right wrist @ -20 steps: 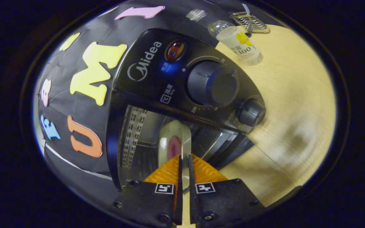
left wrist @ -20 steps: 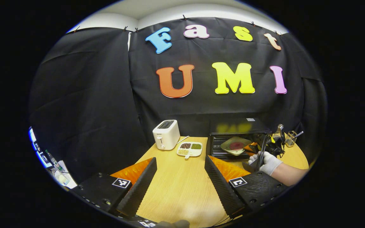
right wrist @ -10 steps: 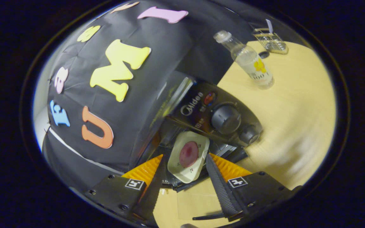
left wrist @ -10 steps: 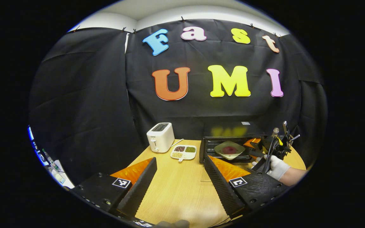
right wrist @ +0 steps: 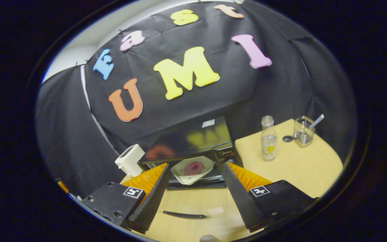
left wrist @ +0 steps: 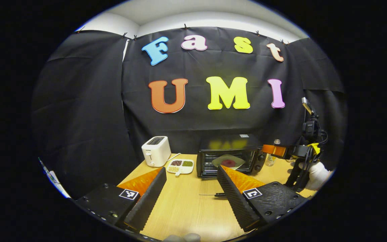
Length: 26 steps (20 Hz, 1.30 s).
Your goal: Open the electric oven with the left hand, put the food in, and close the electric oven.
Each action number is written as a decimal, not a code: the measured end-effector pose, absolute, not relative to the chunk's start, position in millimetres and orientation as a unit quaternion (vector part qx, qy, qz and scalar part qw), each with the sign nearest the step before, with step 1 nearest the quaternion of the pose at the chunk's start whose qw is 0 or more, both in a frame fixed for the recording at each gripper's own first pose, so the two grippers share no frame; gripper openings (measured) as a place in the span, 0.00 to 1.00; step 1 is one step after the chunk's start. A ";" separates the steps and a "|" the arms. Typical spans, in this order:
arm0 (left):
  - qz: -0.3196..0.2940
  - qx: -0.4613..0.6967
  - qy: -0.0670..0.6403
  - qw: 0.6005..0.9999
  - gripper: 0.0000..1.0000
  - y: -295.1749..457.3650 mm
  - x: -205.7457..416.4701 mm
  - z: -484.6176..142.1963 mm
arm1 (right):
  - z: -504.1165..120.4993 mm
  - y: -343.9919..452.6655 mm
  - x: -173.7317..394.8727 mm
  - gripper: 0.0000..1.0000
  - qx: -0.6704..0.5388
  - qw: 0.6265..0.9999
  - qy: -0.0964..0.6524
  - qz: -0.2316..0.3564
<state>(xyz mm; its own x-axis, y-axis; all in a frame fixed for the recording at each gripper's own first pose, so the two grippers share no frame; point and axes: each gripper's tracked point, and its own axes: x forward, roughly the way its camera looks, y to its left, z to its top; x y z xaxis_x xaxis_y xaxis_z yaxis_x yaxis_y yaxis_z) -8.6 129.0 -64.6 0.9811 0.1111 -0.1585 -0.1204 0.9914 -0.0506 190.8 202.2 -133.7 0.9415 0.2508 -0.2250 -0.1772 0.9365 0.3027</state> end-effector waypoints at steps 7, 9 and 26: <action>0.003 -0.032 0.108 0.994 0.97 81.3 12.9 -125.6 | -90.2 144.0 102.4 0.96 0.020 0.993 0.081 0.084; -0.007 -0.034 0.125 0.992 0.97 61.8 20.9 -149.0 | -91.3 126.3 86.3 1.00 0.011 0.993 0.087 0.079; -0.014 -0.032 0.282 0.959 0.97 -33.1 94.3 -328.5 | -92.0 -4.0 59.1 0.96 -0.030 0.987 0.143 0.063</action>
<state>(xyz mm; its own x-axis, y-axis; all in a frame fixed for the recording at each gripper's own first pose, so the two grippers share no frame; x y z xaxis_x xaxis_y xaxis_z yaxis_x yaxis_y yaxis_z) 94.3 -33.1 -328.5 0.8403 -0.0450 -0.5403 0.0084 0.9975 -0.0700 59.1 -4.0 -92.0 0.9509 0.1162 -0.2867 -0.1334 0.9902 -0.0413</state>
